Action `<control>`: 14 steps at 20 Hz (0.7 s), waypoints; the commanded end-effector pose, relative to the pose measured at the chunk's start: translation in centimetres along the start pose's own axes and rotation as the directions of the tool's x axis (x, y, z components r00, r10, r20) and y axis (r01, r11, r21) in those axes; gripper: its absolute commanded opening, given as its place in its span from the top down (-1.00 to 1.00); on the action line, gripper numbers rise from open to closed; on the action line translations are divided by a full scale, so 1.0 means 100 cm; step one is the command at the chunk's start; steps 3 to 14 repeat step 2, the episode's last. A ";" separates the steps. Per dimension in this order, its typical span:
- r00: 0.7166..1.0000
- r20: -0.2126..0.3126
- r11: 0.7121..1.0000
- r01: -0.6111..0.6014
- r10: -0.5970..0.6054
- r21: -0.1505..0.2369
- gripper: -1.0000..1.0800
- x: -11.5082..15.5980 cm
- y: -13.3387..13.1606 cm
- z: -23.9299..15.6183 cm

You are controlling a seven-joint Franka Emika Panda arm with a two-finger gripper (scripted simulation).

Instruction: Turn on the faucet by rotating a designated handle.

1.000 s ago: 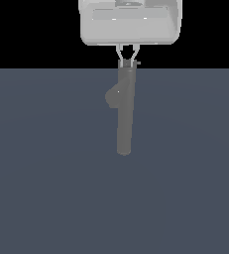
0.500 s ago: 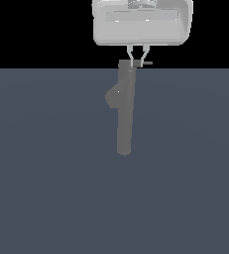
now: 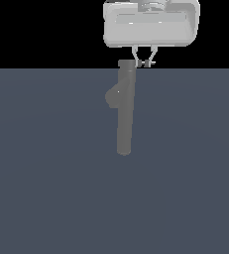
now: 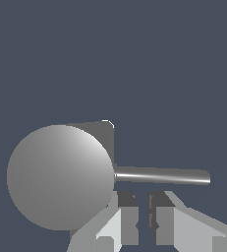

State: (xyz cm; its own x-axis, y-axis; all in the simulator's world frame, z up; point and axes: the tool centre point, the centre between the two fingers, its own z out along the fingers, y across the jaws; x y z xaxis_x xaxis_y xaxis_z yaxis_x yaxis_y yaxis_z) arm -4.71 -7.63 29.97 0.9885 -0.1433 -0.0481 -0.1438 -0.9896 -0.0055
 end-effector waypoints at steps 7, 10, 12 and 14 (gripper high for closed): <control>0.998 -0.048 0.999 -0.032 0.032 -0.004 1.00 0.032 0.018 -0.003; 0.998 -0.048 0.999 -0.032 0.032 -0.004 1.00 0.032 0.018 -0.003; 0.998 -0.048 0.999 -0.032 0.032 -0.004 1.00 0.032 0.018 -0.003; 0.998 -0.048 0.999 -0.032 0.032 -0.004 1.00 0.032 0.018 -0.003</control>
